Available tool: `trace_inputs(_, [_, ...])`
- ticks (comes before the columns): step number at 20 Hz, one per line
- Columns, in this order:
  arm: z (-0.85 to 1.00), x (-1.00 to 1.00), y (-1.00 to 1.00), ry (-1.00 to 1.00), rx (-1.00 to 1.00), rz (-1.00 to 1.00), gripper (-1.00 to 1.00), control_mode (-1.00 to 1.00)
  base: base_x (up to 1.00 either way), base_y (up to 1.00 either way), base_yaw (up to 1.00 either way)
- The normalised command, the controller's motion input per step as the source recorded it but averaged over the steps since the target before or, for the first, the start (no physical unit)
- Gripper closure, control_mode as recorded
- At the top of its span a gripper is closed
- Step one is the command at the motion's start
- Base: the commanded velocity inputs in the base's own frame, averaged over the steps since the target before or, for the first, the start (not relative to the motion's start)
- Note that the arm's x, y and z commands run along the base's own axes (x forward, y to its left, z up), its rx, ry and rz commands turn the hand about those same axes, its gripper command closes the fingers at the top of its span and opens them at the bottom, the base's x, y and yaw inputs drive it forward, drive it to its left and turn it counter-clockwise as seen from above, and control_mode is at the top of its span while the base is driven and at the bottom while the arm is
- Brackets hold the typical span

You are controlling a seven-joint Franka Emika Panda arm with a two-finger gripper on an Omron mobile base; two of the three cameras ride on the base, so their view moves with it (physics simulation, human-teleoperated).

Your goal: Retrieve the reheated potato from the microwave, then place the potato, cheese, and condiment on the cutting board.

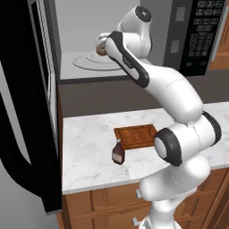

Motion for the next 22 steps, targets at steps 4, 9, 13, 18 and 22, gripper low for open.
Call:
trace_inputs(4, [-0.01,0.2,0.0,0.08,0.0,0.0,-1.0,-1.0,0.0,0.0,0.0])
trace_inputs(9, [0.0,0.17,0.02,0.03,0.0,0.0,-1.0,-1.0,0.0,0.0,0.0])
trace_inputs(13, [-0.07,0.1,0.04,0.01,0.0,0.0,-1.0,-1.0,0.0,0.0,0.0])
trace_inputs(18, [-0.08,0.11,0.06,0.0,0.0,0.0,-1.0,-1.0,0.0,0.0,0.0])
trace_inputs(22, [-0.09,0.1,0.05,0.0,0.0,0.0,-1.0,-1.0,0.0,0.0,0.0])
